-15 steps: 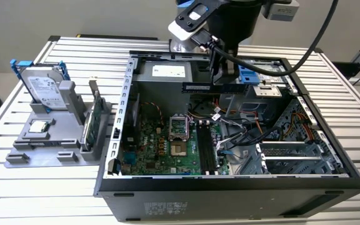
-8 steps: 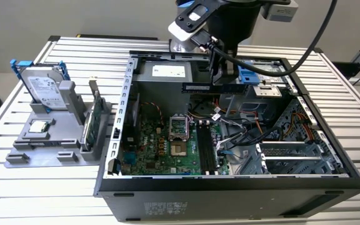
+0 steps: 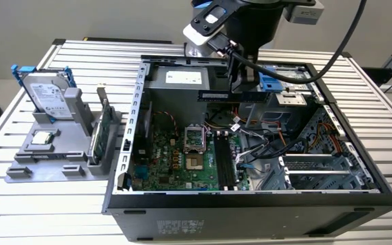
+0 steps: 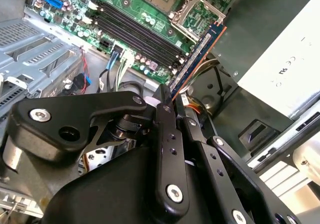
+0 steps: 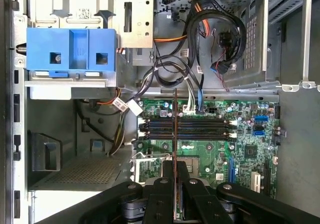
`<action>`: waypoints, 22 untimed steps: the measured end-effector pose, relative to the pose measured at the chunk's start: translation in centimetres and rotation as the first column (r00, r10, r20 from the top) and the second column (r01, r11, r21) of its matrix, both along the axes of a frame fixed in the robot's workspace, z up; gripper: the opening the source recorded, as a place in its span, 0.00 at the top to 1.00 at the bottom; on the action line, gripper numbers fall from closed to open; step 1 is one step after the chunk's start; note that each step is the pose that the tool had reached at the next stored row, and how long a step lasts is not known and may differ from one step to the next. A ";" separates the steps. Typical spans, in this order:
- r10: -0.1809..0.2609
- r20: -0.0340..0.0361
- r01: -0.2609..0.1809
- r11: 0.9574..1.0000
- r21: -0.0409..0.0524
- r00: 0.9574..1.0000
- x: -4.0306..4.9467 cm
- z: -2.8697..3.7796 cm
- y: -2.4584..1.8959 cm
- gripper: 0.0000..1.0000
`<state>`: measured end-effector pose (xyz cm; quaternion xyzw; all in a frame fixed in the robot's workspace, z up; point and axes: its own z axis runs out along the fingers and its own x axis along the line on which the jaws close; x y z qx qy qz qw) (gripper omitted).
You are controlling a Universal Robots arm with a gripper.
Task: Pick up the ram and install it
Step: 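Insert the ram into the slot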
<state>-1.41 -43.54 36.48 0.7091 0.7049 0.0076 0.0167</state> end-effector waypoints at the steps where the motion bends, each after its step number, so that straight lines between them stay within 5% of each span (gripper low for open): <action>1: 0.000 0.000 0.000 1.000 0.000 1.000 0.00 0.00 0.00 1.00; 14: -0.030 0.000 0.030 1.000 0.000 1.000 0.00 -0.35 0.01 1.00; 22: -0.155 0.000 0.155 0.988 0.000 0.988 0.00 -0.69 0.02 1.00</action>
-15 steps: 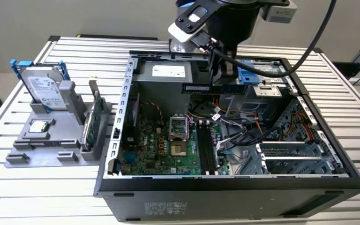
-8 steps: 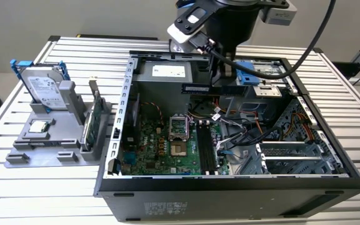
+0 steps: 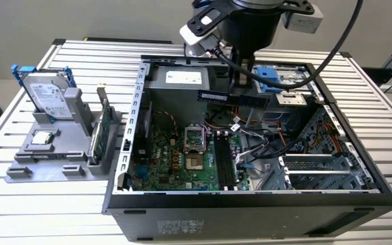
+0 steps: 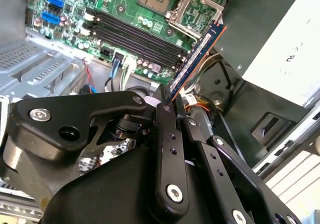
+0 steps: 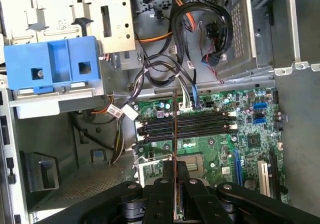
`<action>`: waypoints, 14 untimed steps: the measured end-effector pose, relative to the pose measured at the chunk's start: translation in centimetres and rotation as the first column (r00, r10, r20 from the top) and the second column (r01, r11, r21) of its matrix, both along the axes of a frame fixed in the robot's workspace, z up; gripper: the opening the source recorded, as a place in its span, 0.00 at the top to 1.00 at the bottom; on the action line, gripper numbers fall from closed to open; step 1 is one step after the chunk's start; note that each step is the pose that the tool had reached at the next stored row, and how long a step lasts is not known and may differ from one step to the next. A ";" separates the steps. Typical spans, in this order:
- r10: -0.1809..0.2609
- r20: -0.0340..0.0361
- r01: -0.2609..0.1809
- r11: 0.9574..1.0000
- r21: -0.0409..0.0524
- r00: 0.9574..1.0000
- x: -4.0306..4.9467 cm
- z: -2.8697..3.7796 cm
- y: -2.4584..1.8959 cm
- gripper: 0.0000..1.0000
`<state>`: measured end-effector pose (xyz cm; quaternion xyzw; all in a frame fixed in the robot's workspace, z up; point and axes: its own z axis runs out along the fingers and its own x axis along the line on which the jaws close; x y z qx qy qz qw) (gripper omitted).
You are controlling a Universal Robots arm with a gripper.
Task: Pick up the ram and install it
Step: 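Insert the ram into the slot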
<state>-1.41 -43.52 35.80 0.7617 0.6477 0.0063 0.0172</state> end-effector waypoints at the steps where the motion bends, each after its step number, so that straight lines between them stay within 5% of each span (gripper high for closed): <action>1: -0.010 0.000 0.010 1.000 0.000 1.000 0.00 -0.04 0.01 1.00; 14: -0.116 0.000 0.116 0.993 0.000 0.993 0.02 -0.36 0.17 1.00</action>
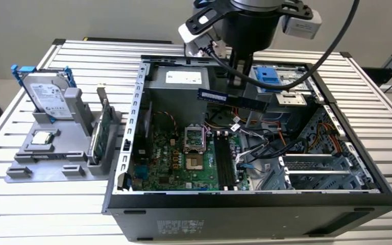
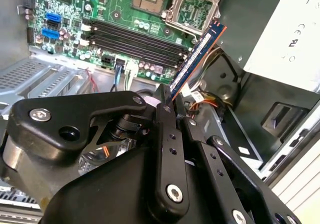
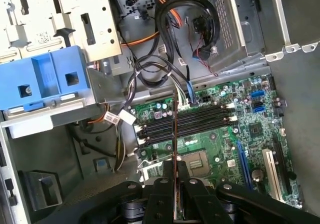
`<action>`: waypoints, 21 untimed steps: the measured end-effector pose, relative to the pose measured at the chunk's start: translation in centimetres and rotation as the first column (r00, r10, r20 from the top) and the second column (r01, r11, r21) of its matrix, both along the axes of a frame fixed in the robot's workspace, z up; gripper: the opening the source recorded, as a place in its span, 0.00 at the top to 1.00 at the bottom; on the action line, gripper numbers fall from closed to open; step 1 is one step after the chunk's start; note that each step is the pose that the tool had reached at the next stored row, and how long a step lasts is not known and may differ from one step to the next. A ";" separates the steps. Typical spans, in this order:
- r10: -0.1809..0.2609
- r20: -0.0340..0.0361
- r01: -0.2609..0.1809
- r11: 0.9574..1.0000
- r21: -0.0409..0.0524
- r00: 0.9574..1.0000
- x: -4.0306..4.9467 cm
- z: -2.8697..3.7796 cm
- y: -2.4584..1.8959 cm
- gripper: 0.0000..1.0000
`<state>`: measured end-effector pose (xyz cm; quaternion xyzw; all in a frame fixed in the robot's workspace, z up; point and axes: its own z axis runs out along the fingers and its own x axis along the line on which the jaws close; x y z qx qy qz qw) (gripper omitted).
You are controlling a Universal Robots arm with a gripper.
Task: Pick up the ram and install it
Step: 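Insert the ram into the slot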
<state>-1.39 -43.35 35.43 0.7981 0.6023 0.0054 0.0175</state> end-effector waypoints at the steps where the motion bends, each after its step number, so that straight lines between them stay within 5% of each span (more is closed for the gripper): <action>1: -0.006 0.000 0.006 1.000 0.000 1.000 0.00 -0.02 0.02 1.00; 9: -0.088 0.000 0.088 0.996 0.000 0.996 0.00 -0.22 0.08 1.00; 21: -0.228 0.000 0.228 0.974 0.000 0.974 0.06 -0.46 0.13 1.00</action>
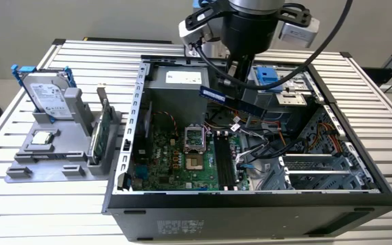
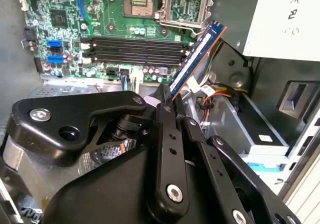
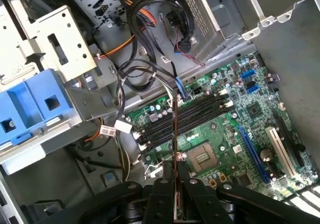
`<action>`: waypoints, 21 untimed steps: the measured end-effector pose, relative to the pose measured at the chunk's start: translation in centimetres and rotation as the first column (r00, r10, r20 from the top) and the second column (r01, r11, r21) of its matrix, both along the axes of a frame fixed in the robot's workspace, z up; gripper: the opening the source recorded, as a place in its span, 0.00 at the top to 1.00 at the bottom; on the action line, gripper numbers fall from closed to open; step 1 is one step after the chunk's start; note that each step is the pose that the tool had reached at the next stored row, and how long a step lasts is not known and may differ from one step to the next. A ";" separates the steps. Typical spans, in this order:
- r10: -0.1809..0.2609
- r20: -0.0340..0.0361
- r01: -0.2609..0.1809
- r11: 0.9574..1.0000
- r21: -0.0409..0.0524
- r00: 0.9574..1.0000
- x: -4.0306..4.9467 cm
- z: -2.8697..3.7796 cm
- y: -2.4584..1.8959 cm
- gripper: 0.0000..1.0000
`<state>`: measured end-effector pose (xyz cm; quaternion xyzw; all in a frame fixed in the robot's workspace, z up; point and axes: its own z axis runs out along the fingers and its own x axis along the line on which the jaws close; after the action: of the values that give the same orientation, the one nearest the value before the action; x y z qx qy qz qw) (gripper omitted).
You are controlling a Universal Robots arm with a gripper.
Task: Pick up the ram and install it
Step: 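Insert the ram into the slot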
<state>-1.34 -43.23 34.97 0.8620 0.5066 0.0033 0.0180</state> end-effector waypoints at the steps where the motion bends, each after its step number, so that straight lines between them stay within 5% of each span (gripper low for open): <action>1: -0.011 0.000 0.011 1.000 0.000 1.000 0.01 -0.02 0.00 1.00; 11: -0.125 0.000 0.125 0.992 0.000 0.992 0.08 -0.28 0.04 1.00; 21: -0.233 0.000 0.233 0.972 0.000 0.972 0.19 -0.62 0.08 1.00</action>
<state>-1.15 -43.15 34.36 0.9155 0.4019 0.0012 0.0183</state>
